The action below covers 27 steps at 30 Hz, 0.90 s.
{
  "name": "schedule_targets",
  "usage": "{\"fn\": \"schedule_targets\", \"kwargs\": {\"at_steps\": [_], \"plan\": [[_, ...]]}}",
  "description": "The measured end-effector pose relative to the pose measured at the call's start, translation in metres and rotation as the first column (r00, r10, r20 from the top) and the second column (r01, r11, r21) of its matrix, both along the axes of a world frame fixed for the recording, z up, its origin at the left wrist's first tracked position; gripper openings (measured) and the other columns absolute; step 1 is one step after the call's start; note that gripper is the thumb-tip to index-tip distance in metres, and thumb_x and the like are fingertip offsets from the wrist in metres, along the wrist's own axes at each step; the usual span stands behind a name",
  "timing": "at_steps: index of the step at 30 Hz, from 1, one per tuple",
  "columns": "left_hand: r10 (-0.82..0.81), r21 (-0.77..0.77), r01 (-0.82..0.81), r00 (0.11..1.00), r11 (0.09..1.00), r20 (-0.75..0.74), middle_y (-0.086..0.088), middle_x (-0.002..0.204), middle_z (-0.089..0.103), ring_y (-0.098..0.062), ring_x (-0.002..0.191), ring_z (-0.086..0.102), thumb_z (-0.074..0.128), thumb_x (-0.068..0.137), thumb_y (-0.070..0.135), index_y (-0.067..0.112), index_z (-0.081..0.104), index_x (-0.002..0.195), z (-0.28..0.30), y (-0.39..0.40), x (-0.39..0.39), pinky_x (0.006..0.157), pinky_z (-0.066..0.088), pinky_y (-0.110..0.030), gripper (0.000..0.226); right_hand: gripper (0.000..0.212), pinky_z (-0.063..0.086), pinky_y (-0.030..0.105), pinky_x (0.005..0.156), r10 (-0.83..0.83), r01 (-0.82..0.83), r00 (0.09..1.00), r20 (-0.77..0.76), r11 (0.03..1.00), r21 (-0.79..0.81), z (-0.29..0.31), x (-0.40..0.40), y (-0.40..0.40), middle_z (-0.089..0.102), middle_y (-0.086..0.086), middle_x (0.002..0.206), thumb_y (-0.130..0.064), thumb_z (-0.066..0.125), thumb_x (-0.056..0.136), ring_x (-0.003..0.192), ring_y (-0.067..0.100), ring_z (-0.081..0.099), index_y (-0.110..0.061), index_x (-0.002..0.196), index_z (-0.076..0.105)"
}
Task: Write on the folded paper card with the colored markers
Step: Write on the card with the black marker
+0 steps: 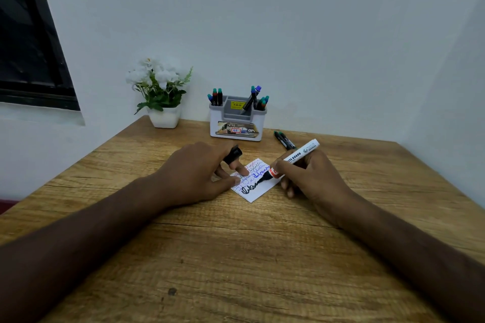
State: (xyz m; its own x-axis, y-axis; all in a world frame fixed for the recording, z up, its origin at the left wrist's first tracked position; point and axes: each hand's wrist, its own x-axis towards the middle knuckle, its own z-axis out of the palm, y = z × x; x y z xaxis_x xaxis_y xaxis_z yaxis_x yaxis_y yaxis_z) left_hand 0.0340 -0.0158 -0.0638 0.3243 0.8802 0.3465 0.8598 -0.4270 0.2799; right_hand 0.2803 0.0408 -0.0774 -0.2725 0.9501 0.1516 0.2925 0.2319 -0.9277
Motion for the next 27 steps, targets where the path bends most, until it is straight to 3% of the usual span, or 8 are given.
{"fn": "schedule_targets", "kwargs": {"at_steps": [9,15,19,27], "plan": [[0.026,-0.001,-0.026,0.999,1.0,-0.029,0.034,0.114,0.07,0.014,0.088,0.068,0.07,0.092,0.052,0.044,0.046,0.1,-0.0035,0.0044,-0.0027,0.074,0.061,-0.036,0.027,0.016,0.05,0.028,0.052,-0.013,0.012,0.999,-0.029,1.0,-0.018,-0.0041,0.0008,0.0047,0.074,0.012,0.067,-0.017,0.076,0.091,0.051,0.02,0.061,-0.002,0.094,0.077],[0.023,-0.009,-0.023,0.999,1.0,-0.026,0.039,0.113,0.068,0.017,0.088,0.067,0.071,0.093,0.049,0.043,0.048,0.1,-0.0033,0.0045,-0.0024,0.07,0.058,-0.027,0.025,0.015,0.052,0.029,0.053,-0.009,0.006,0.998,-0.066,0.999,-0.042,-0.0042,0.002,0.0061,0.074,0.013,0.068,-0.012,0.073,0.092,0.055,0.022,0.063,0.003,0.095,0.075],[0.026,0.016,-0.025,0.999,1.0,-0.042,0.034,0.108,0.07,0.014,0.086,0.067,0.071,0.092,0.051,0.047,0.043,0.095,-0.0027,0.0036,-0.0024,0.066,0.056,-0.029,0.029,0.015,0.051,0.026,0.051,-0.004,-0.001,0.996,-0.088,0.998,-0.062,-0.0036,0.0025,0.0065,0.072,0.013,0.067,-0.009,0.072,0.092,0.053,0.02,0.063,0.005,0.095,0.075],[0.007,-0.01,-0.007,1.0,1.0,-0.01,0.041,0.11,0.068,0.018,0.087,0.067,0.072,0.094,0.046,0.046,0.042,0.092,-0.0012,0.002,-0.0015,0.068,0.057,-0.027,0.03,0.014,0.052,0.027,0.053,-0.028,0.016,0.99,-0.137,0.996,-0.084,-0.0024,0.0026,0.0061,0.072,0.012,0.065,-0.005,0.069,0.094,0.051,0.018,0.062,0.009,0.092,0.073]]}}
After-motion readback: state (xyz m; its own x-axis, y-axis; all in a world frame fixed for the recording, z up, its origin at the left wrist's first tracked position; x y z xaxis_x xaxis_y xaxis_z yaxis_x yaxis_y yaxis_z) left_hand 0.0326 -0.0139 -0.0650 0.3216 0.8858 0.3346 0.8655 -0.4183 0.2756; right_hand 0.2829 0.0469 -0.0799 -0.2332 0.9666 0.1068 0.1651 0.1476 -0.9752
